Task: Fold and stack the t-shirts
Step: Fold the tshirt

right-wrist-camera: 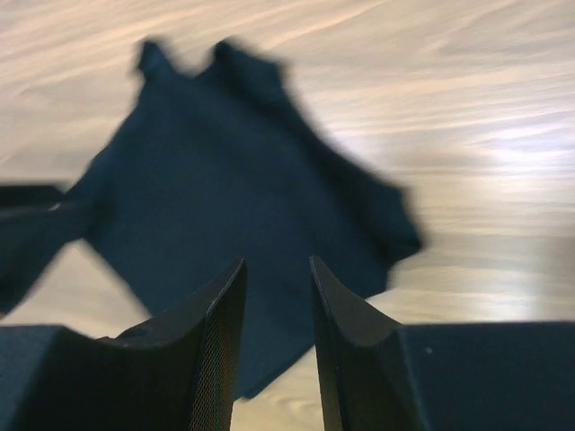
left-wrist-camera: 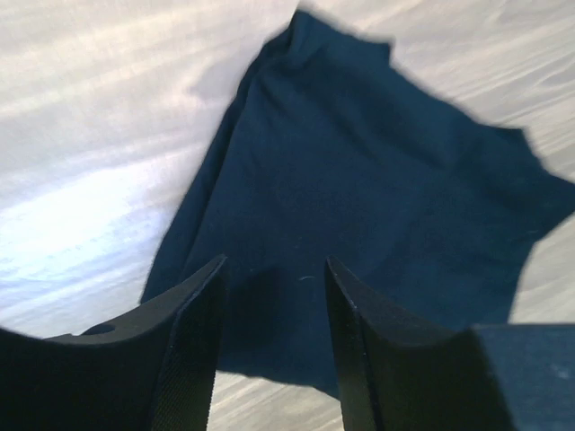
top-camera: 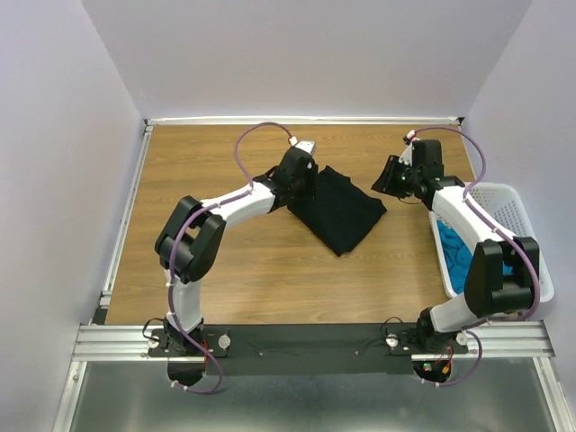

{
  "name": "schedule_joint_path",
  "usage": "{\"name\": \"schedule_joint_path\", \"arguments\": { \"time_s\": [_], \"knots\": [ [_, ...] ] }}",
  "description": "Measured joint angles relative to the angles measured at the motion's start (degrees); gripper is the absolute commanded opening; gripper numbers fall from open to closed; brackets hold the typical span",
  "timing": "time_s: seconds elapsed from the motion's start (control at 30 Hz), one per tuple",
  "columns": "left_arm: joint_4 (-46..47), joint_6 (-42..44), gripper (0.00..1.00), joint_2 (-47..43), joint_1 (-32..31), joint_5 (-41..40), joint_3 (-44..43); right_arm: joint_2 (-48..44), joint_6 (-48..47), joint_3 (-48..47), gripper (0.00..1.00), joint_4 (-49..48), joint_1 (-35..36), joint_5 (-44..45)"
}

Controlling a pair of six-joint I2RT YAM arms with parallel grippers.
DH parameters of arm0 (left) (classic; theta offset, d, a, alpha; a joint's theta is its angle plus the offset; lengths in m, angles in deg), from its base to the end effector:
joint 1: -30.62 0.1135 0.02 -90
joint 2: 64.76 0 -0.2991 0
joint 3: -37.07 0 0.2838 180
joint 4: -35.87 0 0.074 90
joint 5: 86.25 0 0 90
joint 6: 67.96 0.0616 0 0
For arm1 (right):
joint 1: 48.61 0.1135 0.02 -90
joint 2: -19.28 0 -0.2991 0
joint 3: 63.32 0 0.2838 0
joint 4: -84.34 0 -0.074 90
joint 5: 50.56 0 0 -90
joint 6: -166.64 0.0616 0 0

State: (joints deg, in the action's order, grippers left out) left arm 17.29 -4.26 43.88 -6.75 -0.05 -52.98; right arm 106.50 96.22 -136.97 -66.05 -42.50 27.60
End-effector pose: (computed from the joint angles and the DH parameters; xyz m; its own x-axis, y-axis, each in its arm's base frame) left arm 0.3939 -0.2957 0.2246 -0.6802 -0.0368 -0.7321 0.2926 0.9021 -0.3172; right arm 0.3758 0.0529 0.2538 -0.7258 0.2522 -0.6400 -0.0103 0.9263 0.3767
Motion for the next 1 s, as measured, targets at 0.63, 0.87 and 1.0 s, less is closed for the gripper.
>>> {"name": "schedule_joint_path", "arguments": {
  "time_s": [0.63,0.87,1.0],
  "knots": [
    [2.80,-19.17,0.56,-18.05,-2.62,4.15,30.88,3.34,4.66,4.17,0.43,-5.81,7.91,-14.16],
    [0.83,-18.62,0.46,-22.40,-1.55,2.78,22.93,8.26,6.12,3.87,0.41,-8.61,7.91,-16.63],
    [1.97,-16.92,0.35,-19.54,0.26,2.84,16.70,9.68,6.36,3.76,0.37,-9.84,7.80,-17.64]
  ]
}}
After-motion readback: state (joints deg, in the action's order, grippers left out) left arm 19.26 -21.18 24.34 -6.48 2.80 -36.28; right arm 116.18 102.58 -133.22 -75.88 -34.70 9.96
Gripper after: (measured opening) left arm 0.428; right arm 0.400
